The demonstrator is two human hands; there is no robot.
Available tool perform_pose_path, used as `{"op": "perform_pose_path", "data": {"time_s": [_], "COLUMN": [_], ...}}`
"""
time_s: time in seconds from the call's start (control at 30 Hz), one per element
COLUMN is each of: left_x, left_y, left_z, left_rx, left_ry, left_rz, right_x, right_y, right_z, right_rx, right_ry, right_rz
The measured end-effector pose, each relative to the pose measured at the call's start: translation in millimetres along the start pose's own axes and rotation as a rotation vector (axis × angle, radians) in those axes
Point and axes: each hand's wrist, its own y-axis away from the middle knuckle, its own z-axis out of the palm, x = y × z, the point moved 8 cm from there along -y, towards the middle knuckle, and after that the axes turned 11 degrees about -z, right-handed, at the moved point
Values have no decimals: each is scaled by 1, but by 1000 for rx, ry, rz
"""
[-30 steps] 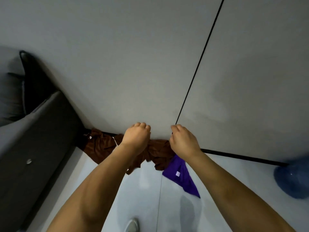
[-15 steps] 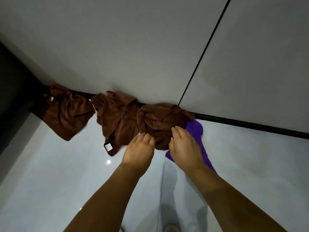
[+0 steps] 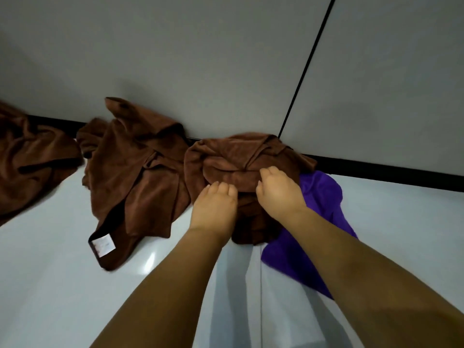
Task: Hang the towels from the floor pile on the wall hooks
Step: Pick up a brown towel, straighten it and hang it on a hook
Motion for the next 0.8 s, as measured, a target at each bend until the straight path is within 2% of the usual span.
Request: {"op": "perform_pose_path", "data": {"time_s": [0.1,0.2,0.3,0.43,0.6,0.73,0.8], "left_x": [-9,-4,-11,-22,-28,-32,-36], "left_y": [13,26,16,0,23,17,12], "left_z": [8,24,34,41,73,71,69], "left_rx": [-32,-97,-78,-52,-189,-43,-35], "left_ry": [-13,-60,-131,-136,-141,-123,-100], "left_rz": [-47,26,87,62,58,98,62], "right_x": [-11,-27,-30,-16,-5,0,2], "right_y": [10,16,1,-20,-32,-38,-38], "right_z": [12,27,39,38,43,44,45], "right_rx": [-31,-65,-72,-77,-153,-95,-75], "right_ry": [0,25,82,106,150,214,177], "right_rz": [-6,-116,-208,-144,-119,-132,-120]}}
